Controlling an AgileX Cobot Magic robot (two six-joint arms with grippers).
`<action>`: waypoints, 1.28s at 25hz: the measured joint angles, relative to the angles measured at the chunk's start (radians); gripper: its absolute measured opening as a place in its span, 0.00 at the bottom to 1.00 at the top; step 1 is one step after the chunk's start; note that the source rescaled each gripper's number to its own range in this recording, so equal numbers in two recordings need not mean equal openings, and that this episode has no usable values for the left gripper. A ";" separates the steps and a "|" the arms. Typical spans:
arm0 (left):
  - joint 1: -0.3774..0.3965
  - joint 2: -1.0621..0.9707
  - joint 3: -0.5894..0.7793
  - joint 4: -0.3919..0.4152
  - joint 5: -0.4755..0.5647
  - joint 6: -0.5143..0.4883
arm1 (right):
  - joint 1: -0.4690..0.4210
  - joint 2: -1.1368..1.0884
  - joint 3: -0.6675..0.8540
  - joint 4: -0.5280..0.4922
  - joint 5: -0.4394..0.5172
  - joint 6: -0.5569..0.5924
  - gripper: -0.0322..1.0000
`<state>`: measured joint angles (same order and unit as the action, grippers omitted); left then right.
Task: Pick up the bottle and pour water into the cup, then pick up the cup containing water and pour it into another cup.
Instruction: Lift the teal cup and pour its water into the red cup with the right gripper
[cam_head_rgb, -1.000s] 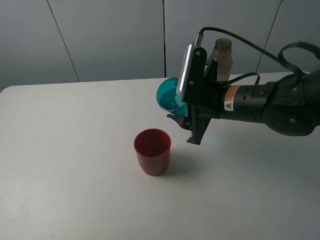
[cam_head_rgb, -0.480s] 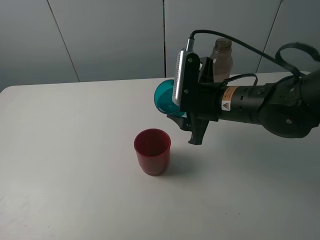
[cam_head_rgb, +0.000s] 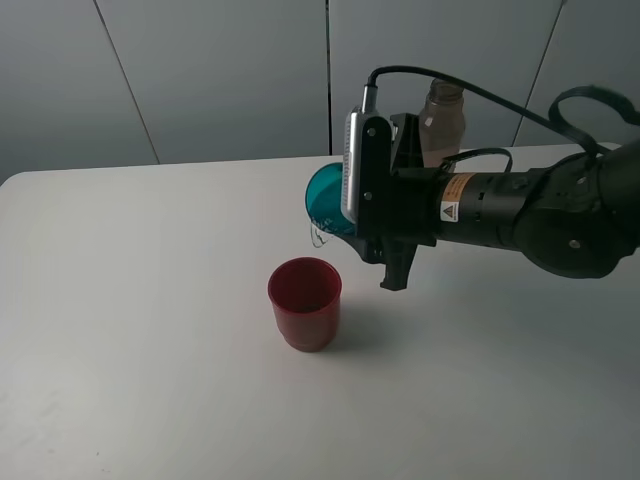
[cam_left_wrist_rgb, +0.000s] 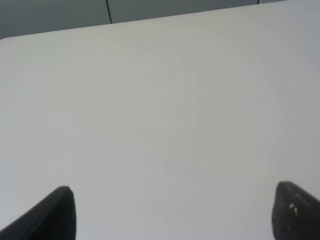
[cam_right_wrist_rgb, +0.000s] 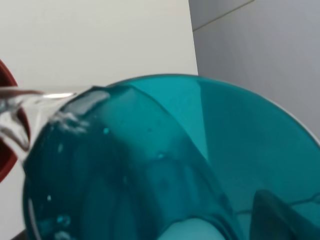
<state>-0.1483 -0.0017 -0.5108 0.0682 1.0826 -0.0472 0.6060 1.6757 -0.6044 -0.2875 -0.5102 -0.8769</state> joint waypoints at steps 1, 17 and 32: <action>0.000 0.000 0.000 0.000 0.000 0.000 | 0.002 0.000 0.000 0.008 0.000 -0.009 0.13; 0.000 0.000 0.000 0.000 0.000 0.000 | 0.002 0.002 -0.037 0.044 0.045 -0.128 0.13; 0.000 0.000 0.000 0.000 0.000 0.000 | 0.002 0.012 -0.063 0.046 0.062 -0.225 0.13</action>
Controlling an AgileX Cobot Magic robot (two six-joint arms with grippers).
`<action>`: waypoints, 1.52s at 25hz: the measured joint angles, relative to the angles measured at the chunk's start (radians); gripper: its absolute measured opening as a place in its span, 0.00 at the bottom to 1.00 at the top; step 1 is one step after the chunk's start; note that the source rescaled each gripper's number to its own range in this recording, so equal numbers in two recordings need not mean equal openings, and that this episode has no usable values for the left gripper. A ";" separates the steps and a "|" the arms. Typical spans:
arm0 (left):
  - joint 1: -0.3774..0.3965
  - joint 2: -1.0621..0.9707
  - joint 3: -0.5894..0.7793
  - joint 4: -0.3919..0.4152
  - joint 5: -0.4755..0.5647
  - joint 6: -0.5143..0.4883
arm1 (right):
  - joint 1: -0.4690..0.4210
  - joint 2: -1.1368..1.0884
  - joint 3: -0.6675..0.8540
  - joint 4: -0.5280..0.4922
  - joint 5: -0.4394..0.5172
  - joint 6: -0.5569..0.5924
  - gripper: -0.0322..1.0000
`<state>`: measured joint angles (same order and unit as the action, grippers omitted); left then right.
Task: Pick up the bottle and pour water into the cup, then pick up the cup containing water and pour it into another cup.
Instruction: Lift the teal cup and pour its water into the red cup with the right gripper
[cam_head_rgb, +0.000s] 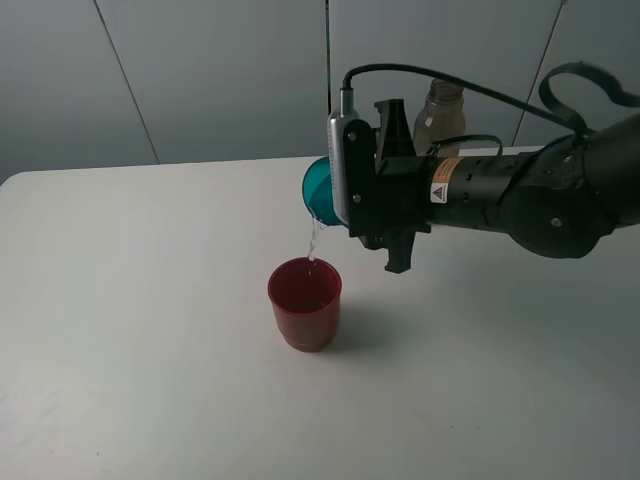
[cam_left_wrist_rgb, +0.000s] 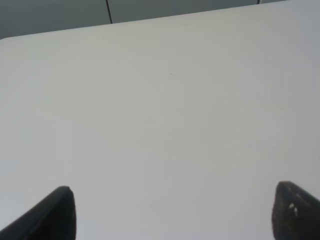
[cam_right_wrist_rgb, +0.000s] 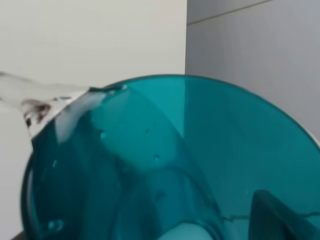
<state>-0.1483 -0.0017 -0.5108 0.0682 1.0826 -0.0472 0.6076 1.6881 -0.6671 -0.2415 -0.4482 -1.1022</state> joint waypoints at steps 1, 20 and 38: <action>0.000 0.000 0.000 0.000 0.000 0.000 | 0.000 0.001 -0.005 0.000 0.004 -0.007 0.13; 0.000 0.000 0.000 0.000 0.000 0.004 | 0.000 0.002 -0.016 0.000 0.008 -0.103 0.13; 0.000 0.000 0.000 0.000 0.000 0.003 | 0.018 0.048 -0.026 0.000 0.006 -0.157 0.13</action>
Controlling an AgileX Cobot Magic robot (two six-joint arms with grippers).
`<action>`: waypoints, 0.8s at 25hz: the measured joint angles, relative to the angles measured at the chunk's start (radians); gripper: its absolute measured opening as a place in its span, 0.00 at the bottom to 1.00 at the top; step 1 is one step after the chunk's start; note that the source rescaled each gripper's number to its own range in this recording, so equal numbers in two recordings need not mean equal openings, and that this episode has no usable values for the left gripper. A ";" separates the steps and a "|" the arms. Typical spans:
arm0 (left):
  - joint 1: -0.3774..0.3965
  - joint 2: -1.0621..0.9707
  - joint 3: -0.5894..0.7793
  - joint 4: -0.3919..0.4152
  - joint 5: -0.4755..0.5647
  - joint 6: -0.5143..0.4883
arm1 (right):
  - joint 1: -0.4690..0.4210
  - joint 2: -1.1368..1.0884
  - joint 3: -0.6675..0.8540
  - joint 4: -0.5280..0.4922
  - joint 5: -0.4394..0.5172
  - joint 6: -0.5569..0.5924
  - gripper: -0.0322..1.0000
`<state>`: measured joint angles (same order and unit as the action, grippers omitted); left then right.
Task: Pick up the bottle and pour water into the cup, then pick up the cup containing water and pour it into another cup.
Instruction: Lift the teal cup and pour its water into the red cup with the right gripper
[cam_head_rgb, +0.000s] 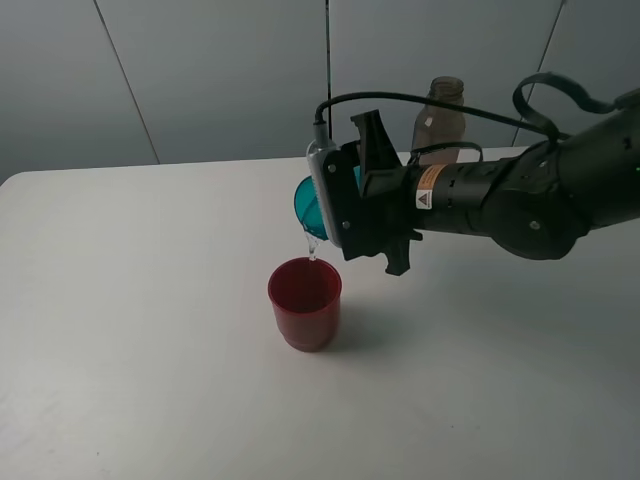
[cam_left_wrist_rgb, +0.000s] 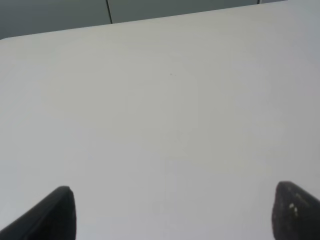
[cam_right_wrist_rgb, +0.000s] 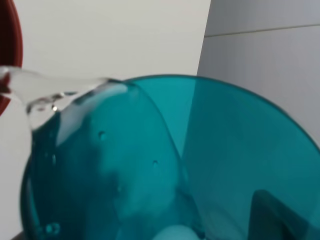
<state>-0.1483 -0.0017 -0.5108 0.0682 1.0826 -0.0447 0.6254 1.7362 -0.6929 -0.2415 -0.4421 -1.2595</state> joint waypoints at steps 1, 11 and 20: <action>0.000 0.000 0.000 0.000 0.000 0.000 | 0.000 0.000 0.000 0.000 0.000 -0.010 0.13; 0.000 0.000 0.000 0.002 0.000 0.000 | 0.000 0.000 0.000 0.050 -0.002 -0.106 0.13; 0.000 0.000 0.000 0.002 0.000 0.000 | 0.038 0.000 -0.002 0.151 0.015 -0.225 0.13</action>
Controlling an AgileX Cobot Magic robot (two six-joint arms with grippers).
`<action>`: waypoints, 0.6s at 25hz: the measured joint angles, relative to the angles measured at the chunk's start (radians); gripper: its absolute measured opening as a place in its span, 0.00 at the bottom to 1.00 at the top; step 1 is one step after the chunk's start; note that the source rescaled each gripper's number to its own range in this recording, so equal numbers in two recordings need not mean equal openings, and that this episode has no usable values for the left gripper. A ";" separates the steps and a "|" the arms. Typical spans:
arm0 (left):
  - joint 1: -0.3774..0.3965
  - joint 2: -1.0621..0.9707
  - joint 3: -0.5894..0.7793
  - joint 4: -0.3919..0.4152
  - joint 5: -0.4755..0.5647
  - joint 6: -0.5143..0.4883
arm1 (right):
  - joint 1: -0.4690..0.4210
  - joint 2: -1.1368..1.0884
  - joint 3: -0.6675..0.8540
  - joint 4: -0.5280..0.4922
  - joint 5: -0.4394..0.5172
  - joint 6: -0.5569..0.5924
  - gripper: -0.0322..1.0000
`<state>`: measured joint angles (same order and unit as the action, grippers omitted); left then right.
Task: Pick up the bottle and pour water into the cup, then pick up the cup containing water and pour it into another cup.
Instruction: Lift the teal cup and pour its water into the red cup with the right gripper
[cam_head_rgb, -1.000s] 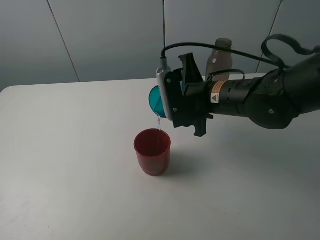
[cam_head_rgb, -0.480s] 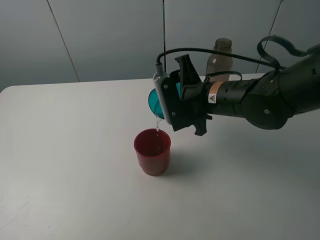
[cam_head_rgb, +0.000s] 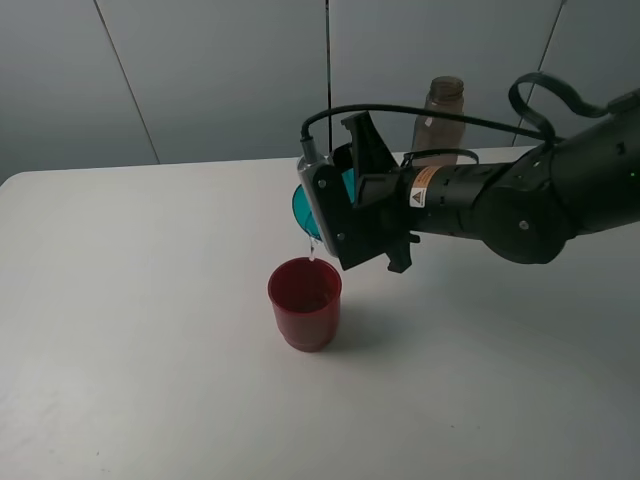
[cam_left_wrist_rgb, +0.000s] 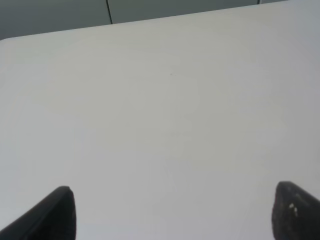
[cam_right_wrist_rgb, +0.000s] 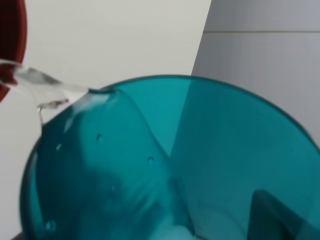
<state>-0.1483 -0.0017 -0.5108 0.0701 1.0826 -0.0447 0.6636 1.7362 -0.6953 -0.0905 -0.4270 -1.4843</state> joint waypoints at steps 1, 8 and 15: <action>0.000 0.000 0.000 0.000 0.000 0.000 | 0.000 0.001 0.000 0.004 0.010 -0.018 0.13; 0.000 0.000 0.000 0.000 0.000 0.000 | 0.002 0.018 0.000 0.050 0.026 -0.098 0.13; 0.000 0.000 0.000 0.000 0.000 0.000 | 0.002 0.018 -0.009 0.053 0.026 -0.149 0.13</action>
<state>-0.1483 -0.0017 -0.5108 0.0701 1.0826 -0.0447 0.6659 1.7540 -0.7042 -0.0379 -0.4008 -1.6331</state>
